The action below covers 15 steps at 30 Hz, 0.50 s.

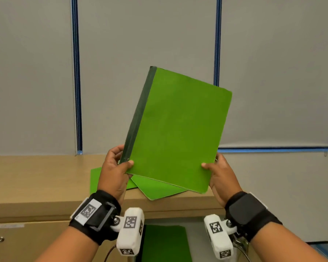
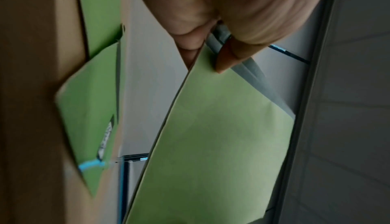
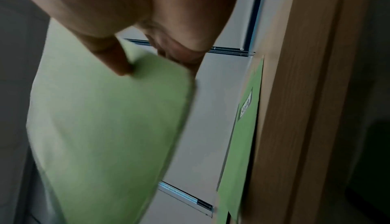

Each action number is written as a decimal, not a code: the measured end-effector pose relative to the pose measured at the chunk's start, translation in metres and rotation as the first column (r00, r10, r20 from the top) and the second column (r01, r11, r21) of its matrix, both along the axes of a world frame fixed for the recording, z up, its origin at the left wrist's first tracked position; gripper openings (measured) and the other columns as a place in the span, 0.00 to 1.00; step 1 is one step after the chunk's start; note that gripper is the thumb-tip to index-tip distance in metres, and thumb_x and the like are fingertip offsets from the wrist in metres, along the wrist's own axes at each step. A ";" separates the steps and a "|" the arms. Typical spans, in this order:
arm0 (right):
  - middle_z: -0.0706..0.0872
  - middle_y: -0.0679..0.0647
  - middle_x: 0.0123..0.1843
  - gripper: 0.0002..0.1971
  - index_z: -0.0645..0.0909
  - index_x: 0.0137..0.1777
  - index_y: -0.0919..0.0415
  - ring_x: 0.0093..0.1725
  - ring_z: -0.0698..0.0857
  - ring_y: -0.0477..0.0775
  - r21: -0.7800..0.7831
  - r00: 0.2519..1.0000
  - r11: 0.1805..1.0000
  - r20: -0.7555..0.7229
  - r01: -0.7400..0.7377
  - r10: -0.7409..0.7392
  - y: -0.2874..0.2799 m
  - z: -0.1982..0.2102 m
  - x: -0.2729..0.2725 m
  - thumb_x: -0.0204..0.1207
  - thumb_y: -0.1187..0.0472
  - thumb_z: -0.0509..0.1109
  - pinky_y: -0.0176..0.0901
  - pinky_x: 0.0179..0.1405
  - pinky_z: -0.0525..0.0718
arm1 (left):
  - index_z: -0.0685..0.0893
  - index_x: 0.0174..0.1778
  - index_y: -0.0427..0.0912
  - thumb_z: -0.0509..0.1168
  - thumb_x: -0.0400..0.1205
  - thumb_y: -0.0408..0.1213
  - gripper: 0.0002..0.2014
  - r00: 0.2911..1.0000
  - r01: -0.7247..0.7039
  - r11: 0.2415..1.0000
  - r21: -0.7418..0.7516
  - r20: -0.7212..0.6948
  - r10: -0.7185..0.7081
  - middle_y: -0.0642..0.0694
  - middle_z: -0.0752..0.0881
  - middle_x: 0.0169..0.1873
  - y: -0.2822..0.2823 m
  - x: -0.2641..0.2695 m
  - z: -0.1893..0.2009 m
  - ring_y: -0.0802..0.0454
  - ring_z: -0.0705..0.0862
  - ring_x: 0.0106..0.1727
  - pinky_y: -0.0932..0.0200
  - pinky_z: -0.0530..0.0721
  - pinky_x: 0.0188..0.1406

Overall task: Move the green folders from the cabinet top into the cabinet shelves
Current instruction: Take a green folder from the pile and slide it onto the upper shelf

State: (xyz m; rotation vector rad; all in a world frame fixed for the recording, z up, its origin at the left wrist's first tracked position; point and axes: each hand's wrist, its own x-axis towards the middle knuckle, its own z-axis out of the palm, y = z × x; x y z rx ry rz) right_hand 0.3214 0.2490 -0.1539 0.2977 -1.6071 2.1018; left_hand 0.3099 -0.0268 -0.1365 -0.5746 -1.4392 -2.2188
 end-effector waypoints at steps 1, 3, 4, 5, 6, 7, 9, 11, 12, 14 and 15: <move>0.88 0.58 0.63 0.23 0.75 0.71 0.57 0.61 0.87 0.61 0.023 1.000 1.000 -0.001 0.020 -0.020 -0.002 0.000 0.002 0.78 0.74 0.60 0.62 0.60 0.85 | 0.77 0.58 0.45 0.57 0.80 0.15 0.20 1.000 -0.024 0.999 -0.037 0.009 0.025 0.40 0.83 0.58 0.001 -0.002 -0.009 0.42 0.83 0.57 0.40 0.82 0.58; 0.88 0.60 0.60 0.23 0.77 0.67 0.59 0.58 0.88 0.62 0.059 0.999 0.997 0.008 0.052 -0.052 -0.005 -0.003 0.005 0.77 0.79 0.58 0.56 0.53 0.87 | 0.76 0.58 0.45 0.60 0.82 0.20 0.16 0.996 -0.083 0.985 -0.149 0.013 0.086 0.43 0.86 0.58 0.000 -0.008 -0.030 0.41 0.84 0.62 0.41 0.79 0.67; 0.88 0.60 0.60 0.23 0.78 0.66 0.59 0.57 0.88 0.61 0.066 0.998 0.996 0.014 0.058 -0.059 -0.005 -0.007 0.006 0.77 0.80 0.58 0.54 0.50 0.88 | 0.76 0.60 0.46 0.61 0.83 0.23 0.15 0.994 -0.103 0.971 -0.215 0.016 0.109 0.44 0.86 0.59 -0.002 -0.011 -0.040 0.44 0.84 0.63 0.42 0.77 0.70; 0.88 0.60 0.60 0.24 0.78 0.66 0.59 0.57 0.88 0.60 0.082 0.997 0.995 0.029 0.063 -0.066 -0.006 -0.011 0.008 0.76 0.81 0.58 0.54 0.50 0.88 | 0.75 0.62 0.46 0.62 0.83 0.25 0.15 0.991 -0.120 0.952 -0.282 0.020 0.130 0.45 0.86 0.60 -0.003 -0.013 -0.050 0.46 0.84 0.63 0.42 0.77 0.71; 0.88 0.59 0.60 0.25 0.78 0.66 0.58 0.57 0.88 0.59 0.100 0.996 0.993 0.053 0.061 -0.066 -0.006 -0.018 0.009 0.76 0.81 0.58 0.55 0.53 0.87 | 0.75 0.64 0.47 0.62 0.83 0.26 0.16 0.988 -0.131 0.932 -0.337 0.027 0.149 0.45 0.86 0.60 -0.005 -0.014 -0.060 0.49 0.84 0.63 0.43 0.76 0.71; 0.88 0.58 0.60 0.25 0.78 0.66 0.57 0.57 0.88 0.59 0.118 0.995 0.992 0.079 0.054 -0.063 -0.006 -0.027 0.010 0.76 0.81 0.58 0.57 0.55 0.87 | 0.75 0.64 0.46 0.61 0.84 0.26 0.16 0.986 -0.135 0.918 -0.373 0.043 0.163 0.44 0.86 0.60 -0.008 -0.015 -0.071 0.49 0.83 0.62 0.43 0.77 0.71; 0.89 0.56 0.60 0.26 0.78 0.67 0.56 0.57 0.88 0.58 0.146 0.992 0.989 0.121 0.016 -0.034 -0.007 -0.046 0.014 0.77 0.81 0.58 0.56 0.54 0.87 | 0.76 0.61 0.47 0.59 0.85 0.26 0.13 0.981 -0.125 0.902 -0.414 0.082 0.174 0.43 0.87 0.57 -0.013 -0.015 -0.092 0.47 0.84 0.59 0.40 0.79 0.66; 0.88 0.55 0.59 0.26 0.77 0.66 0.55 0.55 0.88 0.55 0.161 0.986 0.987 0.167 -0.016 -0.011 -0.007 -0.068 0.018 0.77 0.81 0.57 0.51 0.50 0.88 | 0.76 0.56 0.50 0.58 0.85 0.26 0.13 0.976 -0.105 0.890 -0.444 0.127 0.179 0.43 0.88 0.53 -0.015 -0.011 -0.117 0.45 0.86 0.54 0.40 0.83 0.60; 0.88 0.54 0.58 0.26 0.78 0.65 0.54 0.54 0.88 0.55 0.163 0.981 0.986 0.195 -0.026 -0.006 -0.007 -0.081 0.018 0.77 0.82 0.57 0.50 0.50 0.87 | 0.76 0.53 0.52 0.57 0.86 0.26 0.13 0.972 -0.098 0.884 -0.458 0.145 0.183 0.44 0.88 0.50 -0.015 -0.008 -0.131 0.46 0.87 0.51 0.43 0.84 0.56; 0.88 0.55 0.59 0.26 0.78 0.64 0.53 0.56 0.87 0.56 0.160 0.969 0.986 0.246 -0.045 0.004 -0.005 -0.109 0.018 0.76 0.82 0.57 0.52 0.54 0.86 | 0.74 0.50 0.52 0.56 0.86 0.25 0.14 0.967 -0.082 0.874 -0.480 0.175 0.187 0.47 0.88 0.47 -0.014 0.001 -0.157 0.50 0.86 0.47 0.51 0.85 0.50; 0.88 0.56 0.60 0.27 0.79 0.64 0.53 0.57 0.87 0.57 0.166 0.964 0.985 0.267 -0.051 0.005 -0.005 -0.123 0.018 0.76 0.82 0.58 0.53 0.57 0.85 | 0.74 0.49 0.52 0.56 0.86 0.25 0.14 0.963 -0.073 0.868 -0.491 0.192 0.190 0.48 0.87 0.47 -0.013 0.005 -0.170 0.50 0.86 0.47 0.54 0.84 0.49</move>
